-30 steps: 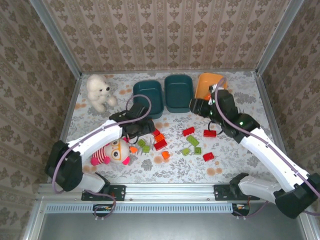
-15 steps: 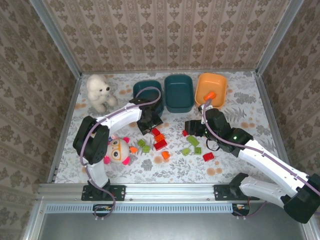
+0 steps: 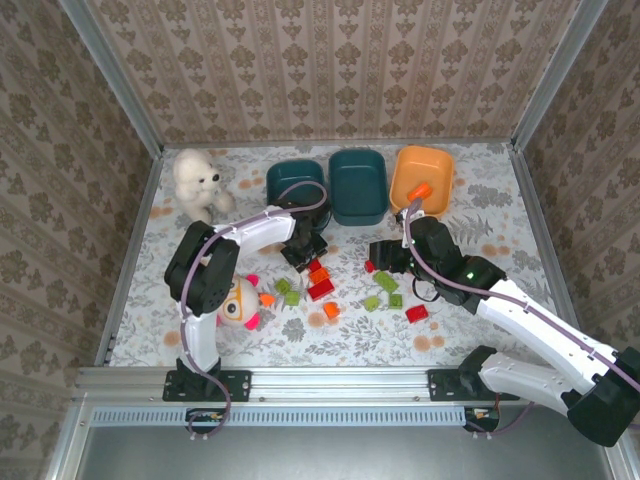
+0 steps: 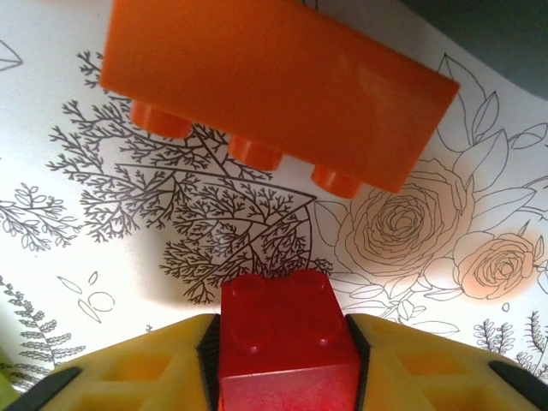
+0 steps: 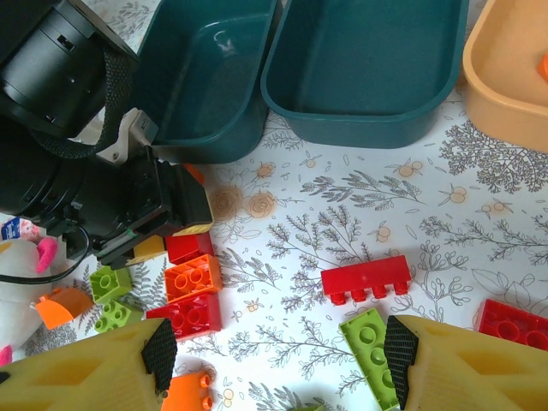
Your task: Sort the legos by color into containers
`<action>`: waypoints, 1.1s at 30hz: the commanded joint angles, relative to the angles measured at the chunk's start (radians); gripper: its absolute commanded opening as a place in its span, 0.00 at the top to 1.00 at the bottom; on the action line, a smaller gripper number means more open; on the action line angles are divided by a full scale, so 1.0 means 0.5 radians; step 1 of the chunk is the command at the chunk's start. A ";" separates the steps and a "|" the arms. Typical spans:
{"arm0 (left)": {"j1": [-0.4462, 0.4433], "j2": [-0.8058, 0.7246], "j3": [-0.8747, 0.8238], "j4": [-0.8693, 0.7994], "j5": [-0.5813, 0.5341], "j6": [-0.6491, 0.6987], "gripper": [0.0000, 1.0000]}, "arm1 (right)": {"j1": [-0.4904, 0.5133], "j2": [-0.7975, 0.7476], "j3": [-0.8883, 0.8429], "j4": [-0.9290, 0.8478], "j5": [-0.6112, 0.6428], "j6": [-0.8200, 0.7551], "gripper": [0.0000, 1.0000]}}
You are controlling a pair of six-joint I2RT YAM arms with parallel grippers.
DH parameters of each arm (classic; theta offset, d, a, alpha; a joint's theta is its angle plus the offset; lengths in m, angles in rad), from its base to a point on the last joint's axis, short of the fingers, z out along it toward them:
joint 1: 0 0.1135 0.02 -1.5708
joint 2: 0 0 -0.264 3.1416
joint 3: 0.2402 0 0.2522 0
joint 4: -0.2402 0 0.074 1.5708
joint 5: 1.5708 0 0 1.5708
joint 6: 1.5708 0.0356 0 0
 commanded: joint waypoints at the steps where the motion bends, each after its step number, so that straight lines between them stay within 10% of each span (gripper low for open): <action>1: -0.013 0.023 0.014 -0.016 -0.006 -0.004 0.63 | 0.004 0.009 0.049 -0.030 -0.001 -0.036 0.32; 15: 0.017 -0.433 0.345 -0.413 -0.477 0.472 0.73 | 0.000 -0.015 0.077 0.112 -0.037 -0.061 0.30; 23: 0.288 0.027 0.947 -0.381 -0.585 0.908 0.72 | 0.000 0.016 -0.012 0.566 -0.023 -0.042 0.24; 33: 0.458 0.721 1.588 -0.361 -0.379 1.114 0.68 | -0.055 0.259 0.259 0.190 0.059 -0.019 0.21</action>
